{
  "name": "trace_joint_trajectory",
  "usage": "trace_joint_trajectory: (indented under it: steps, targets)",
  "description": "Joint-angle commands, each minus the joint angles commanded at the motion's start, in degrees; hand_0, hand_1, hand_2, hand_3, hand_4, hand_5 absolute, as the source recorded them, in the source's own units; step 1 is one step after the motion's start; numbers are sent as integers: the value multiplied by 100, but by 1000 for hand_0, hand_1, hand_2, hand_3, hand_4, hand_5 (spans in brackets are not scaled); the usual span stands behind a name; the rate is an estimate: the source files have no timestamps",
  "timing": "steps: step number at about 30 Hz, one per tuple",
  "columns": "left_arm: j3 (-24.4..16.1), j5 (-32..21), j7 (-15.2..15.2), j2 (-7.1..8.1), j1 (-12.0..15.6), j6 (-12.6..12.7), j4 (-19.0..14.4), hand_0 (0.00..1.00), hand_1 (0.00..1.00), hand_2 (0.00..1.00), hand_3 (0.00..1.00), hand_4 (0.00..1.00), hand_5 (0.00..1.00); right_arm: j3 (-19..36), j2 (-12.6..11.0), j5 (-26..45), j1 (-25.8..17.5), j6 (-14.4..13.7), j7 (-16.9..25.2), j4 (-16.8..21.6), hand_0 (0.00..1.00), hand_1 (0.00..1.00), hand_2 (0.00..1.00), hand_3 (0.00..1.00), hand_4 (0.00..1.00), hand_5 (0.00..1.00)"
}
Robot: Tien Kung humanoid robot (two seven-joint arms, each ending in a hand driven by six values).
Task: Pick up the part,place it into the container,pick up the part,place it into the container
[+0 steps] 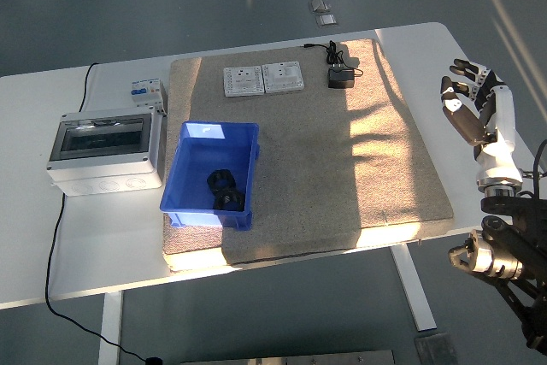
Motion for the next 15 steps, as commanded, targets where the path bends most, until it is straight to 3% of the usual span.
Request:
trace_joint_trajectory:
  steps: [8,9,14,15]
  targets:
    - [-577,548,334,-28,-12,-63,0,693,690,672,597,470,608,171,90,463,-94,-57,152,-17,646,472,657,647,639,277]
    - [-636,622,356,-35,-18,-71,0,701,698,720,618,524,646,186,90,486,-87,-68,173,-19,660,490,656,645,644,285]
    - [-788,799,380,-6,-30,-160,0,701,698,720,618,524,646,162,39,546,-68,-68,204,-47,660,490,656,645,644,285]
    - [-795,785,380,-3,-24,-170,0,703,703,726,628,582,683,153,28,560,-76,-66,210,-53,712,632,677,640,646,296]
